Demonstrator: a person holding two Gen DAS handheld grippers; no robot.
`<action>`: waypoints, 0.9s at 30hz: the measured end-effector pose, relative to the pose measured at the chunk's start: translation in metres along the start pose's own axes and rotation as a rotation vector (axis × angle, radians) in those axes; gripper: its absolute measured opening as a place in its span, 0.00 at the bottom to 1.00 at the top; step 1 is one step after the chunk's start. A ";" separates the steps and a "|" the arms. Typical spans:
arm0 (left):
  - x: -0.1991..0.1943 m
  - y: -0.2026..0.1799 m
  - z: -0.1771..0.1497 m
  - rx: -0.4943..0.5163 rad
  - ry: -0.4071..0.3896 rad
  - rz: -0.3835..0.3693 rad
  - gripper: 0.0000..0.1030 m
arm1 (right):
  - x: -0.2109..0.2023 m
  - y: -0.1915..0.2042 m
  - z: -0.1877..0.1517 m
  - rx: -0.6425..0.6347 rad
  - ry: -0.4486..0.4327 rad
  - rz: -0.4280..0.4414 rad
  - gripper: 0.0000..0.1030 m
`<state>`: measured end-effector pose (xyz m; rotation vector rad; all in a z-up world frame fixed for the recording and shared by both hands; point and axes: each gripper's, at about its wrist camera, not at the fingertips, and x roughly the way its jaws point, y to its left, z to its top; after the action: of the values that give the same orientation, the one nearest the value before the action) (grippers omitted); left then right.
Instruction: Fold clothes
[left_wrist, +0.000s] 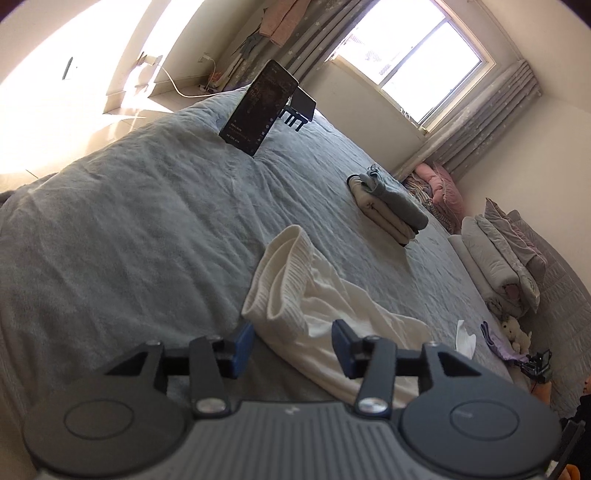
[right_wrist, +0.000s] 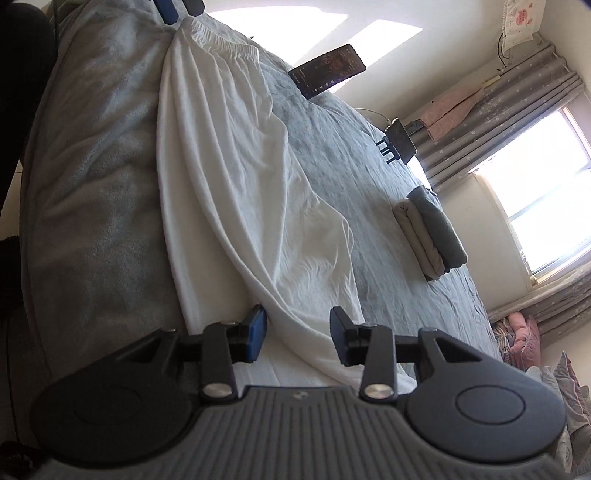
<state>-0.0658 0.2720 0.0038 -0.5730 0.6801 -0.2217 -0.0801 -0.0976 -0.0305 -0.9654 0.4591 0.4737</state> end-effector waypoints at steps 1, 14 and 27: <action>-0.002 -0.005 0.001 0.014 -0.005 0.001 0.47 | -0.001 -0.006 -0.002 0.038 0.005 0.018 0.39; 0.037 -0.100 -0.006 0.351 0.118 -0.100 0.48 | 0.013 -0.080 -0.032 0.432 0.087 0.031 0.39; 0.122 -0.179 -0.050 0.480 0.322 -0.303 0.46 | 0.048 -0.137 -0.072 0.752 0.166 0.001 0.39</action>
<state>-0.0072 0.0574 0.0085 -0.1737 0.8145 -0.7503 0.0253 -0.2170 -0.0016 -0.2761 0.7200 0.1877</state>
